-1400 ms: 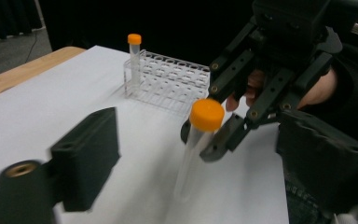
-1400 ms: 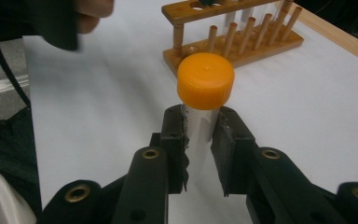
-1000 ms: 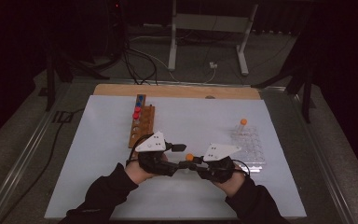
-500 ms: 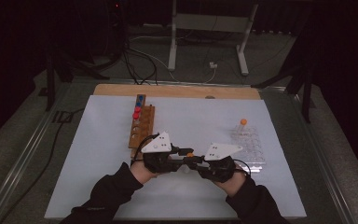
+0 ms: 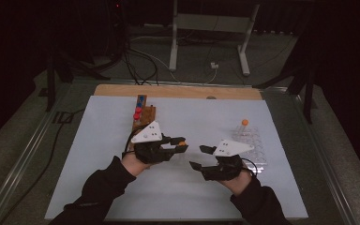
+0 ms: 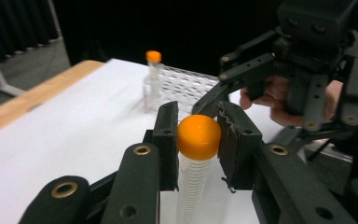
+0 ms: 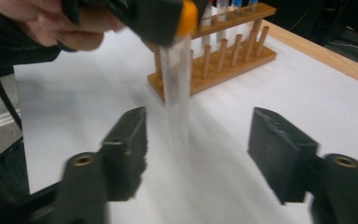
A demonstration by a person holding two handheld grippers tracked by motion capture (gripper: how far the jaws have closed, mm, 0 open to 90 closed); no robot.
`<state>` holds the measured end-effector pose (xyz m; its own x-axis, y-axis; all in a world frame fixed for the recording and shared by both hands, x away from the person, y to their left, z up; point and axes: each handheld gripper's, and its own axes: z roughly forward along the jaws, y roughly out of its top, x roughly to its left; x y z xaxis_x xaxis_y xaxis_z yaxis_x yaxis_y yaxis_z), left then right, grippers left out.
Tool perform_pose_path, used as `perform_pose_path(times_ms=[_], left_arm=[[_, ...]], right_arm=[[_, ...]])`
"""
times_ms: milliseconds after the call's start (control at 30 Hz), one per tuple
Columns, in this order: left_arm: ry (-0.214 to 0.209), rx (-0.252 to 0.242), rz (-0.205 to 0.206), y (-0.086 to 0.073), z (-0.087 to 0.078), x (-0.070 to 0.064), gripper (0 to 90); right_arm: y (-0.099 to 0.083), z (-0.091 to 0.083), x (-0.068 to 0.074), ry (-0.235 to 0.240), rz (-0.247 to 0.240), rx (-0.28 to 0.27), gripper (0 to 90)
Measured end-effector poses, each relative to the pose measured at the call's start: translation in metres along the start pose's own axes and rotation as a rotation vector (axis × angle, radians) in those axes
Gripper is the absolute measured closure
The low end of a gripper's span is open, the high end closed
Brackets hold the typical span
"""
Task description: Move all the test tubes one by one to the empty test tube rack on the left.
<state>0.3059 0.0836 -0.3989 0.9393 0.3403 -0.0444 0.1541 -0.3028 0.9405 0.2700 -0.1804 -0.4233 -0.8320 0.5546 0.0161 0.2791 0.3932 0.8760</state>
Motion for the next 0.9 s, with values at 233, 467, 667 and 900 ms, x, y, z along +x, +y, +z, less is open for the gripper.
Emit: perform_pose_path(times_ms=[233, 467, 667, 900], left_arm=[[0.08, 0.002, -0.004, 0.008, -0.02, 0.018, 71.5], [0.173, -0.009, -0.027, 0.014, -0.044, 0.039, 71.5], [0.23, -0.017, -0.03, 0.018, -0.06, 0.05, 71.5], [0.282, -0.015, -0.038, 0.019, -0.074, 0.06, 71.5]], right_arm=[[0.0, -0.005, -0.008, -0.054, 0.038, -0.026, 11.4], [0.002, -0.012, -0.012, -0.096, 0.044, -0.061, 1.4], [0.002, -0.014, -0.013, -0.084, 0.041, -0.078, 1.4], [0.002, -0.014, -0.011, -0.084, 0.024, -0.091, 1.4]])
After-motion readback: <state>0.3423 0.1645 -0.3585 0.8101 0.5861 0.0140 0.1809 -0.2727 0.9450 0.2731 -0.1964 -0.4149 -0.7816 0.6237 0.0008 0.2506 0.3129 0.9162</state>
